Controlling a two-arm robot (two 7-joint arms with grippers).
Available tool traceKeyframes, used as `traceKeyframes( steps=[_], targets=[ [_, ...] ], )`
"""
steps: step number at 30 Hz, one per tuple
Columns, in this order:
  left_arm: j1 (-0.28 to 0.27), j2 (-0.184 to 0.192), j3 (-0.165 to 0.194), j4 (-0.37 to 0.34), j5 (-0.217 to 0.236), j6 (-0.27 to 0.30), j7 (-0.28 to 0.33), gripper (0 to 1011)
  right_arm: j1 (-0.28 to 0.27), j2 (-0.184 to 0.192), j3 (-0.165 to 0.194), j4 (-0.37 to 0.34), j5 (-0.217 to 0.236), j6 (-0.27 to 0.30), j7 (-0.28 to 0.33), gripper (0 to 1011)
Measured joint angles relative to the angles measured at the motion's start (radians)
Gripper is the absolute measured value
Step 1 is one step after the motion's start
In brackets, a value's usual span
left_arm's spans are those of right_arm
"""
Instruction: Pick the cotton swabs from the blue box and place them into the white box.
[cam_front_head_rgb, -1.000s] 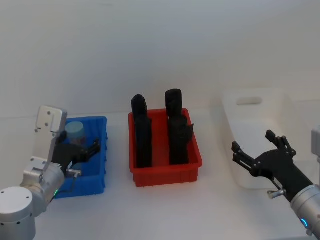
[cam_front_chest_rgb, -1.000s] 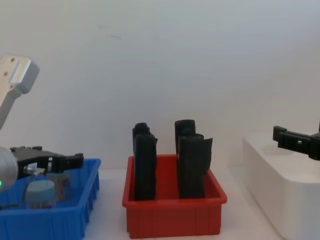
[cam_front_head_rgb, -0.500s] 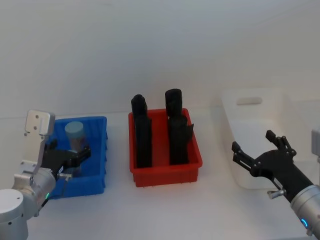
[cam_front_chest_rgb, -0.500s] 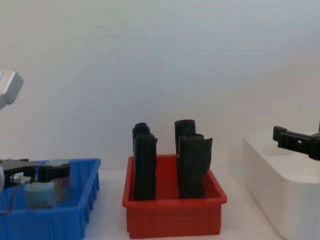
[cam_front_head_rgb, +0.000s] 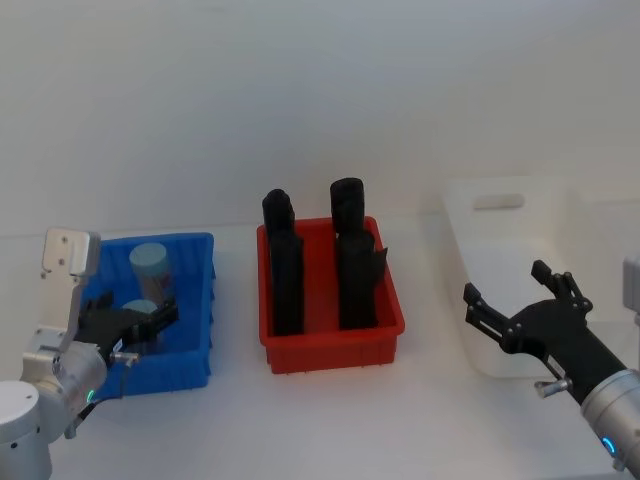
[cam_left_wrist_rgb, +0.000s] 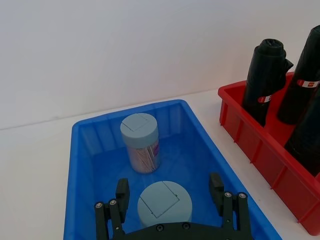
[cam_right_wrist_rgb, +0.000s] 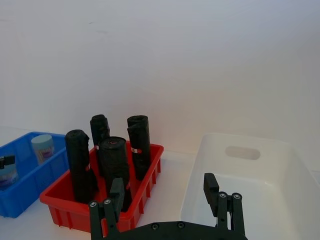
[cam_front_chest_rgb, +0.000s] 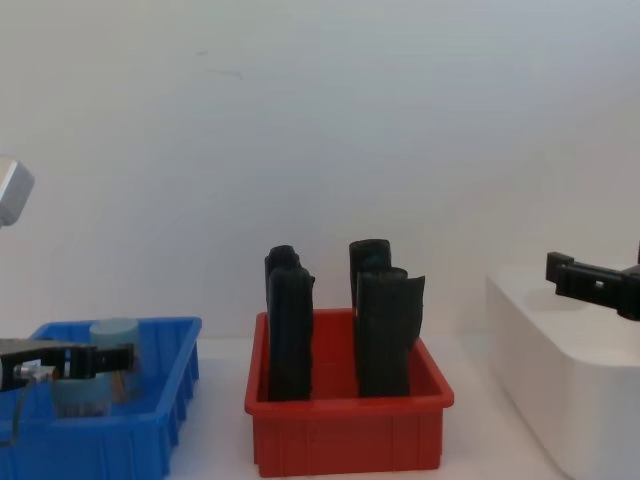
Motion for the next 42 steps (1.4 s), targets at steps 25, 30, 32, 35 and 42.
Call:
traceKeyframes(
  steps=[25,30,32,35,42],
  targets=[
    [-0.029,-0.016,-0.010,0.070,-0.006,0.011,-0.016,979,0.000,0.000,0.000,0.000,0.000,0.000,0.000,1002],
    [-0.031,-0.017,-0.011,0.076,-0.004,0.019,-0.016,865,0.000,0.000,0.000,0.000,0.000,0.000,0.000,1002],
    [-0.032,-0.018,-0.011,0.078,-0.003,0.022,-0.017,812,0.000,0.000,0.000,0.000,0.000,0.000,0.000,1002],
    [-0.032,-0.018,-0.012,0.080,0.000,0.024,-0.019,739,0.000,0.000,0.000,0.000,0.000,0.000,0.000,1002],
    [-0.031,-0.018,-0.013,0.071,0.011,0.023,-0.025,669,0.000,0.000,0.000,0.000,0.000,0.000,0.000,1002]
  ],
)
